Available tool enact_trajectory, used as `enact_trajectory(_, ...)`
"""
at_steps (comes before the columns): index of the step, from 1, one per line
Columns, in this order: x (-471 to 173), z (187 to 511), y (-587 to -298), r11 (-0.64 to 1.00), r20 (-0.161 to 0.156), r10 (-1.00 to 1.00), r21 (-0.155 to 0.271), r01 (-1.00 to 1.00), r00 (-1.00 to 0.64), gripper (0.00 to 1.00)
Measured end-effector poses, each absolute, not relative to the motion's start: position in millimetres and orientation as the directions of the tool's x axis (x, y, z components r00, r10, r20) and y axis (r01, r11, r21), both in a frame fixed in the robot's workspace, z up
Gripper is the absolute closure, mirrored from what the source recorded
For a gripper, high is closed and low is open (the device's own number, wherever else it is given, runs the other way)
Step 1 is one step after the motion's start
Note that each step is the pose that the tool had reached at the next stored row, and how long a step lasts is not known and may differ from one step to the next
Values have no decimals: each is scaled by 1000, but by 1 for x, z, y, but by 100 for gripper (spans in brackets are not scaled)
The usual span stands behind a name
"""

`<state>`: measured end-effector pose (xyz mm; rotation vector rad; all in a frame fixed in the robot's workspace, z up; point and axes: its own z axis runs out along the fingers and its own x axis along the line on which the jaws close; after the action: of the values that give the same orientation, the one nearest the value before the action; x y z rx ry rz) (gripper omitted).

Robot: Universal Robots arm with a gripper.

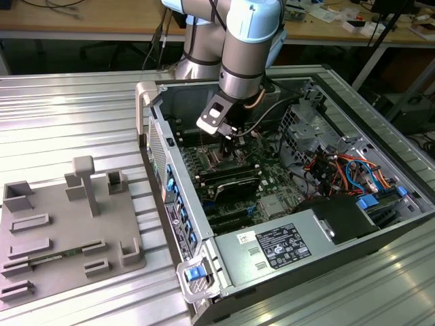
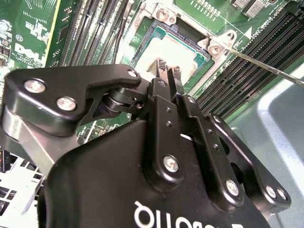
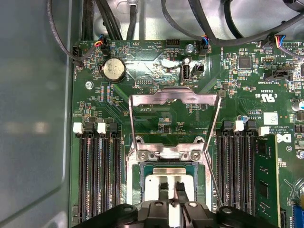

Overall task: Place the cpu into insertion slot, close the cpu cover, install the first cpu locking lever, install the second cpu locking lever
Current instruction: 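Place the cpu into insertion slot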

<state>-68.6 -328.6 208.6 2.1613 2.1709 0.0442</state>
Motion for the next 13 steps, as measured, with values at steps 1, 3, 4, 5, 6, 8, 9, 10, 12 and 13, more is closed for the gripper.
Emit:
enact_trajectory(1,-69,209,-329,6,-35,999,75,997,-3,80)
enact_trajectory(3,-69,209,-329,6,-35,999,75,997,-3,82)
enact_trajectory(4,-69,208,-329,6,-35,999,75,997,-3,82)
enact_trajectory(5,-69,208,-329,6,-35,999,75,997,-3,89)
enact_trajectory(6,-69,208,-329,6,-35,999,75,997,-4,89)
enact_trajectory(8,-73,208,-329,7,-35,999,75,997,-4,89)
enact_trajectory(9,-73,208,-329,6,-35,999,75,997,-4,89)
enact_trajectory(10,-74,208,-329,6,-35,999,75,997,-4,89)
enact_trajectory(12,-74,207,-329,6,-35,999,75,997,-4,89)
enact_trajectory(13,-74,206,-329,7,-35,999,74,997,-4,89)
